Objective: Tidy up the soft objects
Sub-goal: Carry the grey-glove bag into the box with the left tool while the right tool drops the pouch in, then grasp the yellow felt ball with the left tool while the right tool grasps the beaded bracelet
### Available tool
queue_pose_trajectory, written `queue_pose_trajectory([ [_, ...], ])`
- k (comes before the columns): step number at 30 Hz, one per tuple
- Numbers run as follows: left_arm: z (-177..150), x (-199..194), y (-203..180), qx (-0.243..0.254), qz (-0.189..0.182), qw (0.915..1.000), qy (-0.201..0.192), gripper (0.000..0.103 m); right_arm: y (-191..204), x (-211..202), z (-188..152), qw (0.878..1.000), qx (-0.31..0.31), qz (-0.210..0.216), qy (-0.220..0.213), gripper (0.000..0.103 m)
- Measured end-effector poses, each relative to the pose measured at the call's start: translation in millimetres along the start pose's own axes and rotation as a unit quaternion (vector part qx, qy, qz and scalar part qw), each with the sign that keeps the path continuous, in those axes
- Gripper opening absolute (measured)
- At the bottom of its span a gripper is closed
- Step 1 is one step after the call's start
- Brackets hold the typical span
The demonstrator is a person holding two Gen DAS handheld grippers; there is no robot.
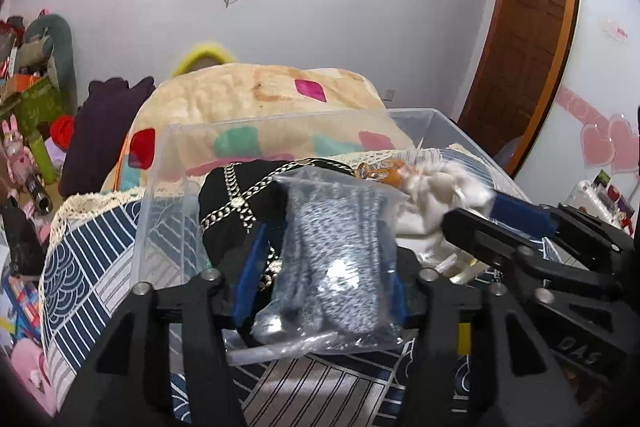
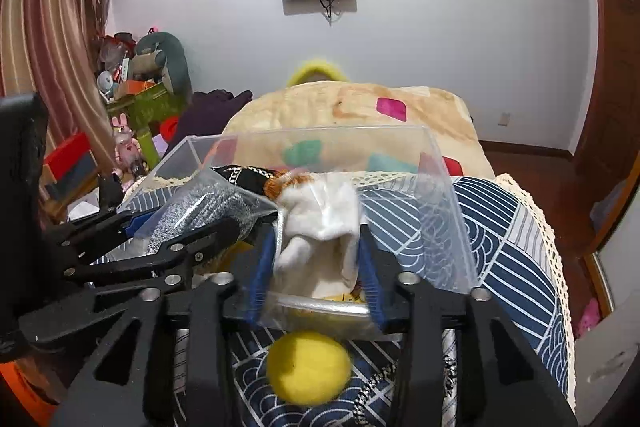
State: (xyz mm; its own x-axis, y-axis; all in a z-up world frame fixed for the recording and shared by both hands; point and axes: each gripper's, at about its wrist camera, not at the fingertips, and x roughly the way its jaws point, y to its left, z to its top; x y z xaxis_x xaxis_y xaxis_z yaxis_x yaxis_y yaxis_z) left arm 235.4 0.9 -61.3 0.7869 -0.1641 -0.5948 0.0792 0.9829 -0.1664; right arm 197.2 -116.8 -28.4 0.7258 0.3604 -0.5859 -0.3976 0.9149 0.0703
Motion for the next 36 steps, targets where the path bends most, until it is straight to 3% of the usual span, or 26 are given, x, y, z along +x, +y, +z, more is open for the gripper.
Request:
queue_pose_trajectory([
  [9, -6.2, -24.1, -4.0, 0.012, -0.005, 0.9999, -0.010, 0.062, -2.6, -32.6, 3.1, 0.999, -0.006, 0.014, -0.031, 0.055],
  [13, -6.7, -41.2, -5.6, 0.009, -0.016, 0.9997, -0.017, 0.068, -3.5, -50.8, 2.1, 0.998, -0.016, 0.009, -0.053, 0.061],
  [21, -8.4, -69.8, -16.0, 0.020, -0.031, 0.9986, -0.038, 0.076, -17.2, -73.0, -4.7, 0.997, -0.018, -0.011, -0.071, 0.063],
  [26, -21.0, -69.1, -35.4, 0.050, -0.048, 0.9973, -0.024, 0.076, -28.9, -68.8, -21.5, 0.998, -0.007, -0.026, -0.050, 0.064],
  [33, -45.8, -53.7, -53.7, 0.077, -0.060, 0.9952, 0.000, 0.076, -50.2, -40.6, -50.5, 0.999, 0.008, -0.031, 0.012, 0.064],
  [36, -54.8, -43.8, -60.0, 0.082, -0.065, 0.9944, 0.012, 0.066, -51.2, -34.4, -60.0, 0.999, 0.010, -0.025, 0.031, 0.064],
])
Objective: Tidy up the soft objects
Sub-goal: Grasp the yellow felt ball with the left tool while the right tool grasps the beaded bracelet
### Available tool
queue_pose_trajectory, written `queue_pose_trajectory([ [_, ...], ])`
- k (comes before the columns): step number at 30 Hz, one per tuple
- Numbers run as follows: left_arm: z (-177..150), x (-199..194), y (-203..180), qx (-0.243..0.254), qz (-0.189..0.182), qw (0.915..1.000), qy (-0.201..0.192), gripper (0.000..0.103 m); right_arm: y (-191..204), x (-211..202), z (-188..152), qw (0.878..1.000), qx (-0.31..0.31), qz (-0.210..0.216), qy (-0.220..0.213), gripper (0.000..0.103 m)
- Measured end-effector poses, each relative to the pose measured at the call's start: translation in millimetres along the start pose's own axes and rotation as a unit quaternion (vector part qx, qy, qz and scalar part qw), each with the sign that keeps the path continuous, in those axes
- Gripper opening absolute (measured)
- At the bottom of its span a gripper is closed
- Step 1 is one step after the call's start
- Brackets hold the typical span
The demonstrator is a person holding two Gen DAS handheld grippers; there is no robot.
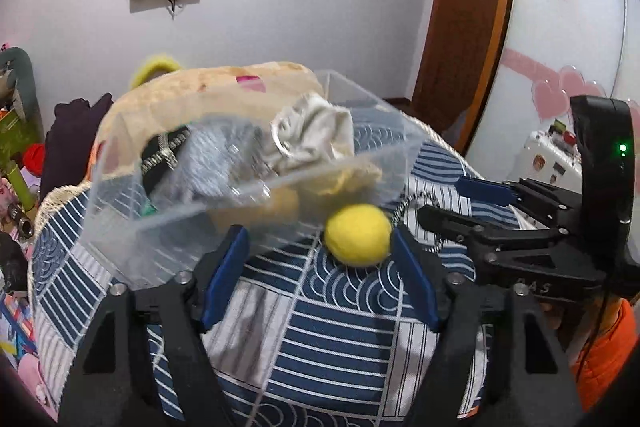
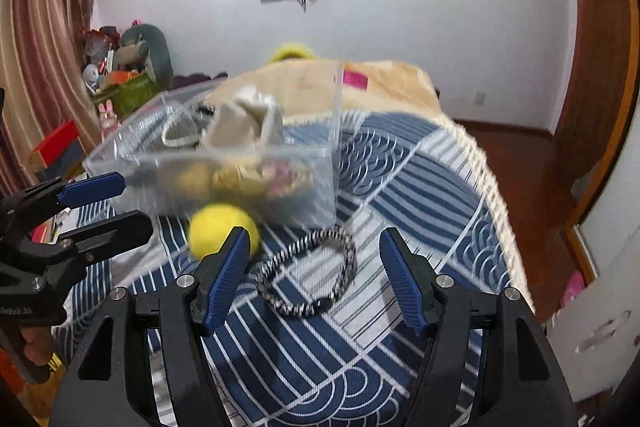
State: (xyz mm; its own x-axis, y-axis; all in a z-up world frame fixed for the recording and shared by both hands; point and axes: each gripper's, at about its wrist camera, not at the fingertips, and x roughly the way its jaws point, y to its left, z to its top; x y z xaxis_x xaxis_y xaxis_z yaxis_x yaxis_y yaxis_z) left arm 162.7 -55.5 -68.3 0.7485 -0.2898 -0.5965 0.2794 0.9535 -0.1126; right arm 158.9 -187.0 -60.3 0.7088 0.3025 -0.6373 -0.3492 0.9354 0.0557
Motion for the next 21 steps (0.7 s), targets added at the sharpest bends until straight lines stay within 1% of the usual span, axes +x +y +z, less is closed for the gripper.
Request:
queue_pose_trajectory([
  [1, -1.2, 4.9, -1.6, 0.000, -0.005, 1.0000, 0.007, 0.064, 0.7, 3.6, -2.6, 1.000, -0.002, 0.002, 0.007, 0.064],
  [3, -4.1, 13.6, -5.6, -0.001, -0.011, 0.9997, 0.019, 0.063, 2.9, 9.5, -8.5, 1.000, -0.008, 0.006, 0.019, 0.064],
  [6, -5.9, 27.0, -8.9, -0.002, -0.011, 0.9994, 0.033, 0.061, 4.8, 16.1, -13.9, 0.999, -0.012, 0.005, 0.032, 0.064],
  [8, -6.6, 34.9, -9.0, -0.009, -0.017, 0.9989, 0.044, 0.060, 4.5, 18.1, -16.9, 0.999, -0.012, 0.006, 0.034, 0.064],
  [9, -6.0, 38.1, -8.2, -0.017, -0.025, 0.9983, 0.049, 0.058, 5.5, 16.9, -16.3, 0.999, -0.012, 0.006, 0.034, 0.062],
  [11, -4.7, 41.0, -6.1, -0.032, -0.039, 0.9973, 0.053, 0.058, 4.2, 15.6, -15.6, 0.999, -0.010, 0.005, 0.032, 0.058],
  [14, -2.3, 49.1, -3.9, -0.049, -0.045, 0.9960, 0.060, 0.058, 1.7, 15.5, -15.4, 0.999, -0.006, 0.008, 0.031, 0.047],
  [16, -2.1, 53.9, -4.7, -0.053, -0.048, 0.9955, 0.063, 0.058, 5.1, 14.0, -16.1, 0.999, -0.012, 0.008, 0.030, 0.033],
  [17, -1.4, 55.2, -5.2, -0.051, -0.048, 0.9955, 0.064, 0.058, 7.9, 13.5, -17.0, 0.999, -0.014, 0.007, 0.029, 0.030],
  [19, 0.9, 57.7, -9.1, -0.049, -0.052, 0.9955, 0.063, 0.056, 9.1, 13.8, -17.8, 0.999, -0.017, 0.008, 0.028, 0.021],
  [20, 1.2, 59.4, -11.0, -0.048, -0.052, 0.9955, 0.064, 0.054, 9.7, 13.8, -17.9, 0.999, -0.017, 0.009, 0.027, 0.019],
  [21, 1.7, 61.8, -14.1, -0.044, -0.053, 0.9955, 0.066, 0.051, 9.7, 13.8, -18.0, 0.999, -0.017, 0.010, 0.026, 0.014],
])
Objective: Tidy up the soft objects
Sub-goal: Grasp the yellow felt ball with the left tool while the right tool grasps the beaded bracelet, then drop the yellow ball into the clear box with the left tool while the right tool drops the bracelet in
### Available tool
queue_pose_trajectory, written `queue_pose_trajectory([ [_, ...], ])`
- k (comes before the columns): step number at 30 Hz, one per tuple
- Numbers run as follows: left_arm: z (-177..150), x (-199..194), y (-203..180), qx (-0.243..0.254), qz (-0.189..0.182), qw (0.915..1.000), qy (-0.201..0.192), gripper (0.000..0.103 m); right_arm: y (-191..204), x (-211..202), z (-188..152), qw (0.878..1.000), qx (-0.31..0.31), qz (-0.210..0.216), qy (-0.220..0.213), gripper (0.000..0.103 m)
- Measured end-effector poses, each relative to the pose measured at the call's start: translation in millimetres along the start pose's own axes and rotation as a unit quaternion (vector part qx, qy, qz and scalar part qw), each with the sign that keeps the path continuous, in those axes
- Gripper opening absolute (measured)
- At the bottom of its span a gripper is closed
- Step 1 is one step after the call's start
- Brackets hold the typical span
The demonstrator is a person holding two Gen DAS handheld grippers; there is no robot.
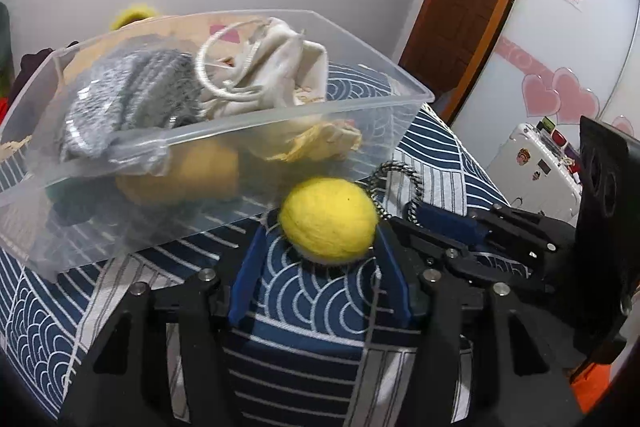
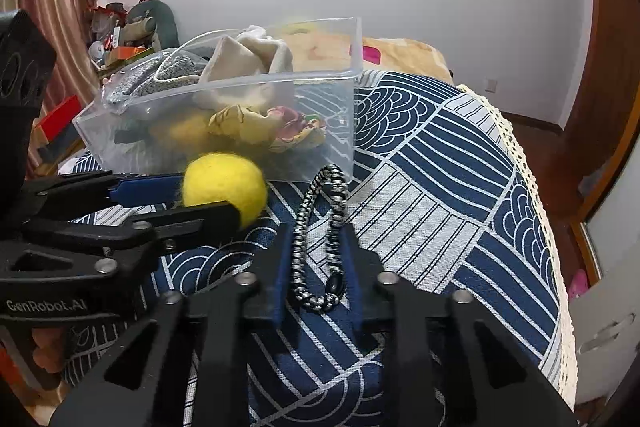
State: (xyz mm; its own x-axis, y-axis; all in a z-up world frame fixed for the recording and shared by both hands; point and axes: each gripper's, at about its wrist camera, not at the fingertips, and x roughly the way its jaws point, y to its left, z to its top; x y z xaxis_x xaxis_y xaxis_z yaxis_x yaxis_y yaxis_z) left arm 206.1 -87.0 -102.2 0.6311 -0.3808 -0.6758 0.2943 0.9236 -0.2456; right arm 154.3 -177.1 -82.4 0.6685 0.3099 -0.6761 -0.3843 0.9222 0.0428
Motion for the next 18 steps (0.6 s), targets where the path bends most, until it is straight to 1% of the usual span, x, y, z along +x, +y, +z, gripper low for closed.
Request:
queue_pose_trajectory([
  [1, 0.3, 0.9, -1.4, 0.003, -0.002, 1.0000, 0.000, 0.047, 0.3, -0.1, -0.4, 1.000, 0.000, 0.000, 0.000, 0.012],
  [3, 1.8, 4.7, -5.5, 0.005, -0.005, 1.0000, 0.002, 0.044, 1.4, 0.0, -0.4, 1.000, -0.001, -0.002, -0.002, 0.012],
  [7, 0.4, 4.0, -8.3, 0.010, -0.002, 0.9999, -0.007, 0.041, 0.6, -2.7, -2.0, 1.000, 0.000, 0.002, -0.006, 0.011],
  [13, -4.9, -6.7, -8.2, 0.010, 0.009, 0.9995, -0.027, 0.041, 0.7, -9.5, -2.0, 1.000, -0.004, 0.002, -0.014, 0.011],
  [18, -8.0, -29.7, -3.3, 0.005, 0.015, 0.9983, -0.056, 0.041, 0.8, -19.2, 2.1, 1.000, -0.006, 0.003, -0.028, 0.011],
])
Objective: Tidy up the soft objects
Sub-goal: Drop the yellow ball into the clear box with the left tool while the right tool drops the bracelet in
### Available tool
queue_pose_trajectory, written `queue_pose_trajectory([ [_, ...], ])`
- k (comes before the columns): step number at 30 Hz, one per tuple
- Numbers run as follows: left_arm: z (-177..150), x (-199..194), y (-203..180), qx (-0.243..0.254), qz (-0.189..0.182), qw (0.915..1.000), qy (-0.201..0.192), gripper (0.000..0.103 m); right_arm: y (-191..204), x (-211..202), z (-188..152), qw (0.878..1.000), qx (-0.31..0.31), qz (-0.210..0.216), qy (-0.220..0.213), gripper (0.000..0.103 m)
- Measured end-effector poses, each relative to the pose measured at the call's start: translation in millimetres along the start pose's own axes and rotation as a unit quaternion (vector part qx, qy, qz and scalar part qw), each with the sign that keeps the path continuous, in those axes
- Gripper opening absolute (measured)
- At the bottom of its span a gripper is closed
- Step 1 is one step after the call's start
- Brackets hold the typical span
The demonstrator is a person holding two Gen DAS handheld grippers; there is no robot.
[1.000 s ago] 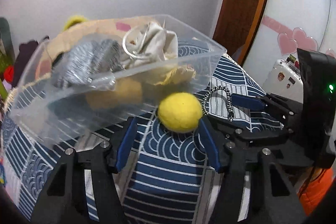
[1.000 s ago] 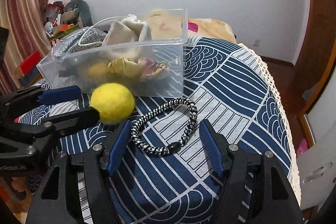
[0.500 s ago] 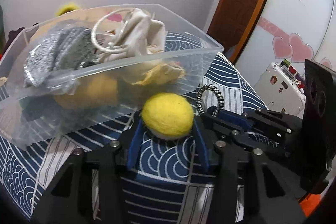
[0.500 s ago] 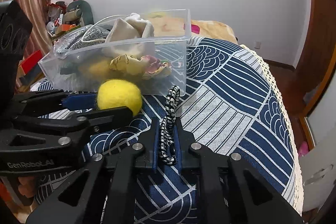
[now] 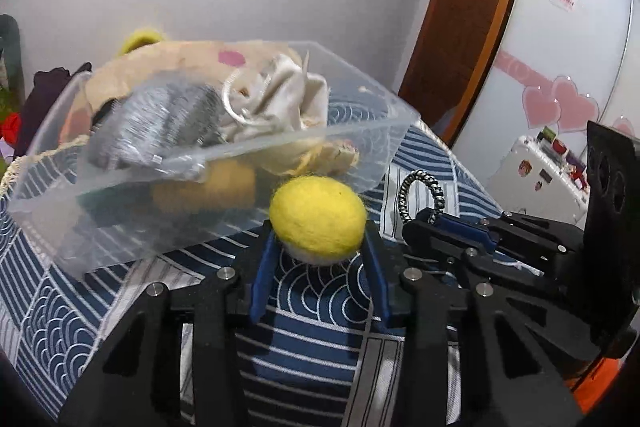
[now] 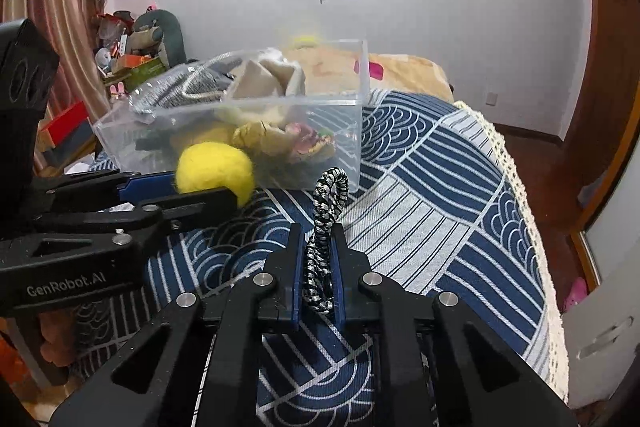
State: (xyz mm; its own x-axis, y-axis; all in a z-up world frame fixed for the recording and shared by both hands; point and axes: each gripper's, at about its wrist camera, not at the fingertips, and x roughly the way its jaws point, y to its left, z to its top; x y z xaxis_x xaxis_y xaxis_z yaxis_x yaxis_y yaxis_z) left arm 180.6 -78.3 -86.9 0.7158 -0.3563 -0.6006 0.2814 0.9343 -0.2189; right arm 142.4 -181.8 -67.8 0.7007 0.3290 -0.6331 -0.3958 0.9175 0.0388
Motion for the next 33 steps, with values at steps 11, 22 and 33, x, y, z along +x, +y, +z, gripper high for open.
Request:
queue_pose_trajectory([
  [11, 21.1, -67.2, 12.7, 0.002, 0.033, 0.9948, -0.096, 0.041, 16.6, -38.4, 32.7, 0.997, -0.025, 0.009, -0.074, 0.011],
  [22, 38.1, -85.5, 44.8, 0.001, 0.091, 0.9887, -0.119, 0.041, 19.5, -22.9, 80.4, 0.994, -0.011, 0.019, -0.108, 0.011],
  [33, 34.7, -59.7, 99.1, -0.037, 0.139, 0.9868, -0.074, 0.041, 25.9, 14.3, 85.6, 0.997, -0.030, -0.005, -0.066, 0.011],
])
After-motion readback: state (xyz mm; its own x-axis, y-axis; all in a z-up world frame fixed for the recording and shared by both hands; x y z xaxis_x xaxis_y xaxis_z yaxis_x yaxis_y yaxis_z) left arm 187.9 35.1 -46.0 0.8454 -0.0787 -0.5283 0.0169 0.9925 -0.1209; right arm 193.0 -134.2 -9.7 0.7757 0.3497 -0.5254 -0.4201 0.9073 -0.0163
